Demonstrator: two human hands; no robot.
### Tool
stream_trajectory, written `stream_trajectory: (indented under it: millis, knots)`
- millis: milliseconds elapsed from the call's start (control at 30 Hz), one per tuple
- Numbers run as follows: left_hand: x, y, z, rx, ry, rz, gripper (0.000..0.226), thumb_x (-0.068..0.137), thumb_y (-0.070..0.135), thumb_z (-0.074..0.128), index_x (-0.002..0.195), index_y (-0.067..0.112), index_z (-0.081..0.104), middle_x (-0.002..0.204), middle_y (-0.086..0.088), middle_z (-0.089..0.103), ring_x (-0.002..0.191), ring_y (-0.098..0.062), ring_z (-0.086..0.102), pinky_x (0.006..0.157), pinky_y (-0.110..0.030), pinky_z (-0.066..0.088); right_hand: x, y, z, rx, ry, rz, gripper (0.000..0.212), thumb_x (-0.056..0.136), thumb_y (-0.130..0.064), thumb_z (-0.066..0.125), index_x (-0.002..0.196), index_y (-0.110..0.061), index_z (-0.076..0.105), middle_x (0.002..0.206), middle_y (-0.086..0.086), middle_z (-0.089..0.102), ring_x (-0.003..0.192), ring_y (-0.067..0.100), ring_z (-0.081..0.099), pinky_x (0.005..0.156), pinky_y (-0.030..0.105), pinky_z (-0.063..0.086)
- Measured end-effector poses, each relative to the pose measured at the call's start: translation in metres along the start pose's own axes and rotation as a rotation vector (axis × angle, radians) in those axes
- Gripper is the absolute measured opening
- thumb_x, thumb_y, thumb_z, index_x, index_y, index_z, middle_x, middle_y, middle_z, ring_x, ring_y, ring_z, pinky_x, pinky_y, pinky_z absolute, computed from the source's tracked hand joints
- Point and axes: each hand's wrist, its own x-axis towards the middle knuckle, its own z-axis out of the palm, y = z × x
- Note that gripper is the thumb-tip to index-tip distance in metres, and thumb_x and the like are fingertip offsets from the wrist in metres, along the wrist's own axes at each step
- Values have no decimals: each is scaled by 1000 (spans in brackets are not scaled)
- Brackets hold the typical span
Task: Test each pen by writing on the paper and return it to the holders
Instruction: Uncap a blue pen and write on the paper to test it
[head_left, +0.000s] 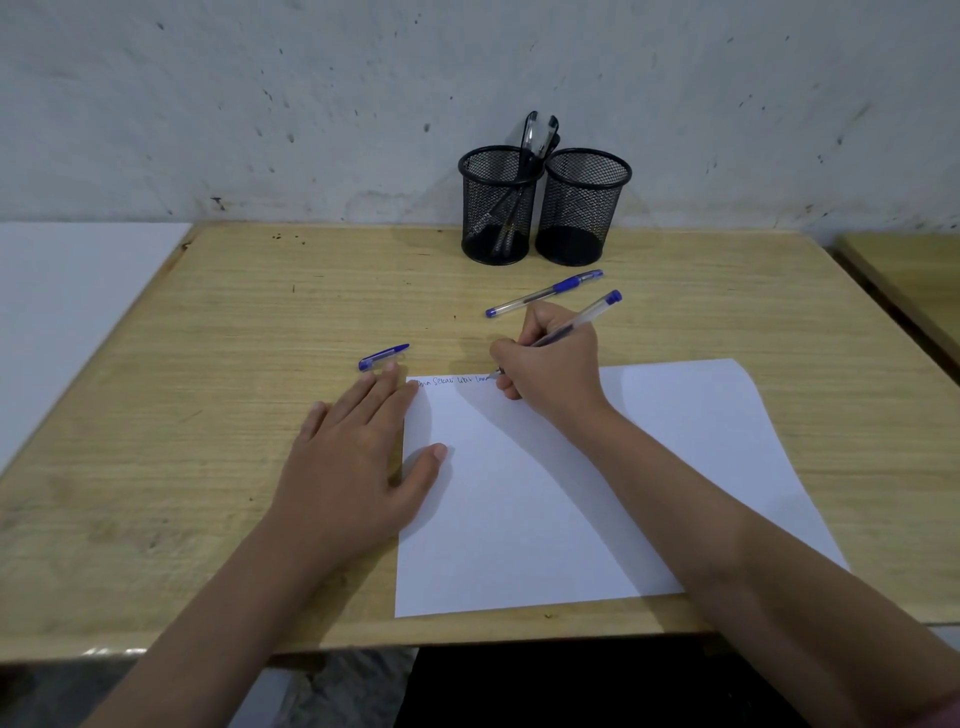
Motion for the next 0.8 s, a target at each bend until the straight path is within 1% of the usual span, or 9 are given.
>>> stream_trajectory:
  millis: [67, 267, 433, 500, 633, 800]
  knots:
    - [0, 0, 0, -4, -2, -1, 78, 76, 67, 21, 142, 27, 31, 155, 9, 18, 142, -9, 14, 112, -43, 17, -1, 0, 0, -2, -5, -2, 37, 72, 9, 56, 56, -14, 32, 44, 6, 36, 36, 20, 48, 38, 22, 40]
    - [1, 0, 0, -11, -1, -3, 79, 75, 67, 20, 143, 28, 29, 155, 10, 16, 143, -8, 13, 112, -41, 16, -2, 0, -4, 17, 27, -36, 36, 72, 8, 57, 55, -13, 33, 47, 6, 33, 37, 21, 50, 39, 21, 38]
    - [0, -1, 0, -14, 5, 4, 76, 76, 66, 23, 141, 27, 32, 155, 9, 19, 142, -8, 15, 112, -43, 18, 0, 1, -3, 12, 10, -16, 34, 73, 8, 58, 57, -11, 35, 49, 8, 36, 40, 21, 52, 39, 22, 41]
    - [0, -1, 1, -15, 9, 6, 75, 77, 65, 24, 141, 27, 33, 154, 8, 20, 142, -8, 16, 111, -44, 18, 0, 1, -3, 12, 2, -13, 37, 72, 9, 58, 55, -13, 33, 48, 7, 35, 39, 21, 50, 39, 22, 41]
    - [1, -1, 1, -14, 7, 4, 76, 77, 65, 24, 141, 27, 33, 154, 8, 21, 142, -9, 16, 111, -45, 19, 0, 2, -4, -6, -3, -23, 40, 72, 8, 58, 54, -15, 31, 44, 3, 35, 34, 16, 48, 40, 23, 41]
    - [0, -1, 0, -22, 7, -1, 77, 76, 66, 24, 141, 26, 33, 154, 9, 20, 142, -8, 15, 112, -45, 18, 0, 3, -4, -7, 15, -41, 41, 72, 8, 58, 53, -16, 31, 42, 1, 35, 36, 19, 50, 40, 23, 40]
